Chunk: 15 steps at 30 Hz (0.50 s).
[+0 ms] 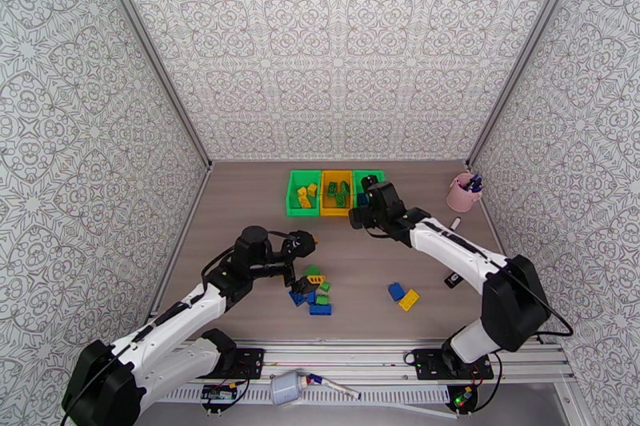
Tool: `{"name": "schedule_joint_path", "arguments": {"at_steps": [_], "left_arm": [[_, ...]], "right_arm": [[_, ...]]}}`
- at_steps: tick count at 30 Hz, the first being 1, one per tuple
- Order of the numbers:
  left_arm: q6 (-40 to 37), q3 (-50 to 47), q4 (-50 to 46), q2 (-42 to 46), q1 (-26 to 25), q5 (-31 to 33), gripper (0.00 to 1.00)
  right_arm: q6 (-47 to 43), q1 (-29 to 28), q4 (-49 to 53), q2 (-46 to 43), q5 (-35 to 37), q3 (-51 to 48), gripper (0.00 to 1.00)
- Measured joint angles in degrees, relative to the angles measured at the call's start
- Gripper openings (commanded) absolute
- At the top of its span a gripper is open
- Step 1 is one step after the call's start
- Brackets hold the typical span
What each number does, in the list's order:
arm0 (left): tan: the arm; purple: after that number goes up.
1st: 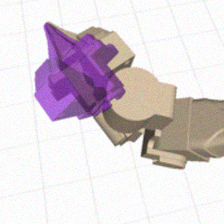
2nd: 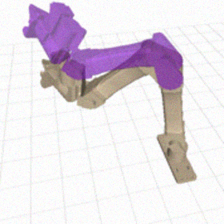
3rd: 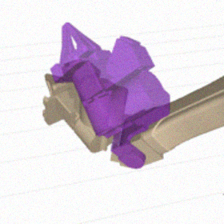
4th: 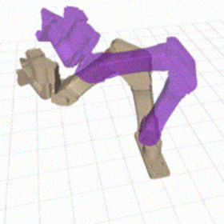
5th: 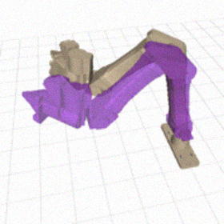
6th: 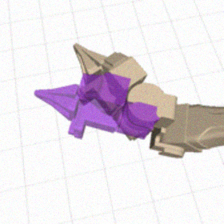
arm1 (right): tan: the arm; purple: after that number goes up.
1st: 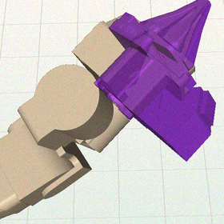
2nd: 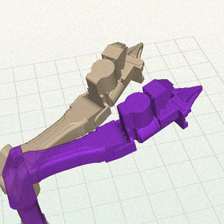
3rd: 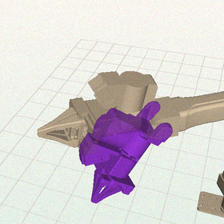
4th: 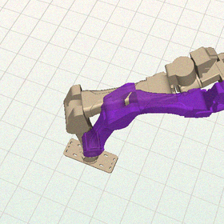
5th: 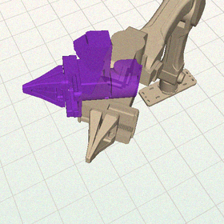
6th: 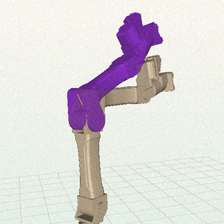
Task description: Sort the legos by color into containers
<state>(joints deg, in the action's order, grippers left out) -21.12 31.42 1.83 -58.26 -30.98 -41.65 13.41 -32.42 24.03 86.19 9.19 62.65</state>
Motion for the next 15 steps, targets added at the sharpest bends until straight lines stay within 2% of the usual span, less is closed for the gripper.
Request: {"name": "schedule_joint_path", "arguments": {"at_steps": [8, 15], "left_arm": [[-0.15, 0.46, -0.63, -1.46, 0.02, -2.67, 1.00], [-0.15, 0.63, -0.63, -2.56, 0.00, -4.50, 1.00]], "right_arm": [[2.21, -0.20, 14.93, -10.73, 0.52, -8.61, 0.90], [7.30, -0.37, 22.56, -14.58, -3.13, -15.50, 0.90]]}}
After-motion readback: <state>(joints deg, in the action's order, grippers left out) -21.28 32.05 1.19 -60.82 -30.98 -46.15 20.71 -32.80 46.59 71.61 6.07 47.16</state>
